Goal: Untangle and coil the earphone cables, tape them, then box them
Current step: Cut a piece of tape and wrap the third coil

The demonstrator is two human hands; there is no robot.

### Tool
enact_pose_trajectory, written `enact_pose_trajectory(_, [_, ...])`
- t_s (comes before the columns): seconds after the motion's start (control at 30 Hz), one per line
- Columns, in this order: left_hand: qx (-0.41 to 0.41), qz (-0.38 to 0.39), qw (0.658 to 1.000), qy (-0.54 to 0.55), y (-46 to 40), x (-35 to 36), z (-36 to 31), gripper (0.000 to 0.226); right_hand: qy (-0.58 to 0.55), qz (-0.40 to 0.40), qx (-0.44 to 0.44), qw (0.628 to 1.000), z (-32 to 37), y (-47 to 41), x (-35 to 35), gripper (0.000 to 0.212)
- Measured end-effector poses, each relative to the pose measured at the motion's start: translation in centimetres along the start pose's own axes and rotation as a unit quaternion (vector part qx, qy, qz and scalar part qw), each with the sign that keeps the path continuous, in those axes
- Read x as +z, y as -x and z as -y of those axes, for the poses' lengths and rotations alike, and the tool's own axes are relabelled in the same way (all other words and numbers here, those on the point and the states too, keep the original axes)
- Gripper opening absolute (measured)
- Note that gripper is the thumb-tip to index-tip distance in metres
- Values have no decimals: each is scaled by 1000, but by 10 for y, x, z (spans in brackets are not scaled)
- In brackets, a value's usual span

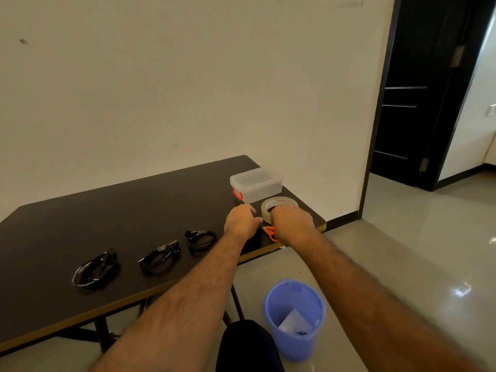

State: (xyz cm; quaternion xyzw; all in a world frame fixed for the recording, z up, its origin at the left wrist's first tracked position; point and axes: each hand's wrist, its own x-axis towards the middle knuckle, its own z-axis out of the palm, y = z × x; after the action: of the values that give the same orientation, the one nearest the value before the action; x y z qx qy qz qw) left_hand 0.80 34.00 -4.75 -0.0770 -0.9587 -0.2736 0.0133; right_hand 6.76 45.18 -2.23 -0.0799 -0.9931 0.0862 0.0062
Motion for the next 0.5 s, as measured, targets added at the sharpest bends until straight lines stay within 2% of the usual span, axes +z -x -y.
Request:
enact_pose_trajectory(0.1, [-13,-7,1000,2,-5,3,1,30,32,42,-27,998,-4,2,0,49])
enact_pose_trajectory(0.27, [-26,-10,1000,8,-12,5,0,16,72,44,-108,991,-21,5,-2,38])
enact_pose_trajectory(0.37, [-33,-22,999,22,-14,7,1,7,17,41,-116,992,-39,7,-10,33])
enact_pose_trajectory(0.5, [-29,-33,998,36,-15,8,5,5,-121,-13,-98,988,-58,8,-18,33])
